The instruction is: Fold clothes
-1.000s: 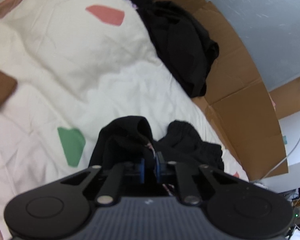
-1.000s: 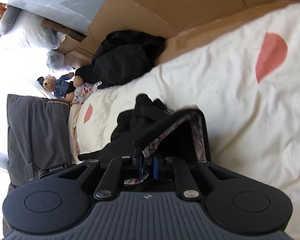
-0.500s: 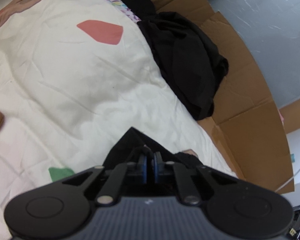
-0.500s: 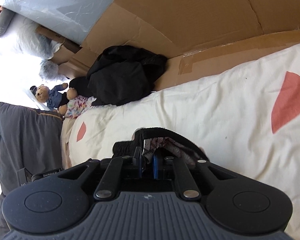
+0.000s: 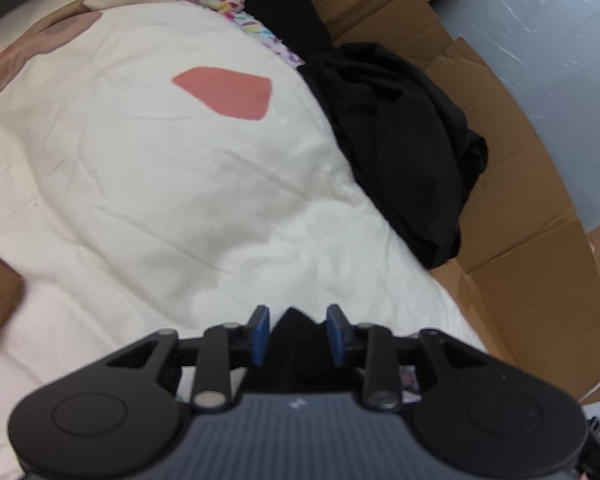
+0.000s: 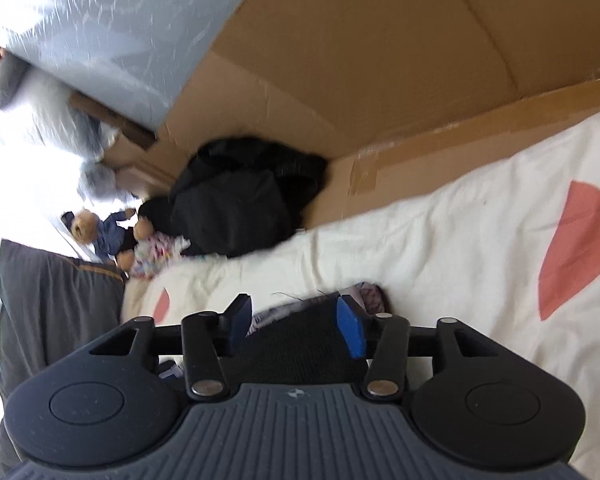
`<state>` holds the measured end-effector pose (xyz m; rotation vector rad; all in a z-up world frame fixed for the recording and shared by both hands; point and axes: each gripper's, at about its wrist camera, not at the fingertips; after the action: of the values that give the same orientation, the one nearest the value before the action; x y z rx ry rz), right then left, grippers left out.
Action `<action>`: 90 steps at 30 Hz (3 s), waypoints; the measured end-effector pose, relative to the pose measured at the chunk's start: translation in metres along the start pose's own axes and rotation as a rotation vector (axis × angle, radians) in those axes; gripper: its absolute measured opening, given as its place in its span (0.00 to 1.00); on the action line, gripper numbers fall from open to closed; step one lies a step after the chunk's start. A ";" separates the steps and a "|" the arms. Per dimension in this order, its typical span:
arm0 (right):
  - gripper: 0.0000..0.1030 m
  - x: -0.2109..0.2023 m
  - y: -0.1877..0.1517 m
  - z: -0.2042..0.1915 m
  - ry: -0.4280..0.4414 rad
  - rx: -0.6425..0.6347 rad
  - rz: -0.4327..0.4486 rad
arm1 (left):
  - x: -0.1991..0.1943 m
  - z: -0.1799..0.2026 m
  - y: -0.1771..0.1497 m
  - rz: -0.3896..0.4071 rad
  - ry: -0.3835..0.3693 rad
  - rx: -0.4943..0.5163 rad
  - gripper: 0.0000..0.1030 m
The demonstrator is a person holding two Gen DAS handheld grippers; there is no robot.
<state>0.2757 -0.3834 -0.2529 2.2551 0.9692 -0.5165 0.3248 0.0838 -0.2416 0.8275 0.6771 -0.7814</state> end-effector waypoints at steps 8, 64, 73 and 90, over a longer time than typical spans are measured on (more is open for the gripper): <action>0.51 0.003 -0.015 0.006 -0.068 -0.056 -0.033 | -0.003 -0.007 -0.016 -0.038 0.013 0.101 0.32; 0.43 0.045 -0.012 -0.002 -0.218 -0.213 -0.067 | 0.027 0.014 -0.023 0.003 0.033 0.368 0.35; 0.09 0.057 -0.007 -0.003 -0.213 -0.243 -0.066 | 0.042 0.024 -0.018 0.004 -0.015 0.442 0.08; 0.05 0.037 0.012 -0.004 -0.231 -0.173 0.051 | 0.027 0.017 0.006 0.073 -0.043 0.260 0.09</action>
<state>0.3097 -0.3682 -0.2661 2.0096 0.8058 -0.6296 0.3476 0.0635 -0.2517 1.0627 0.5105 -0.8291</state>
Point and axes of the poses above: each gripper's, at about its wrist camera, not at the fingertips, and x roughly the way its jaws point, z to its right, y to its top, and after that the axes turned 3 degrees about -y, right-handed
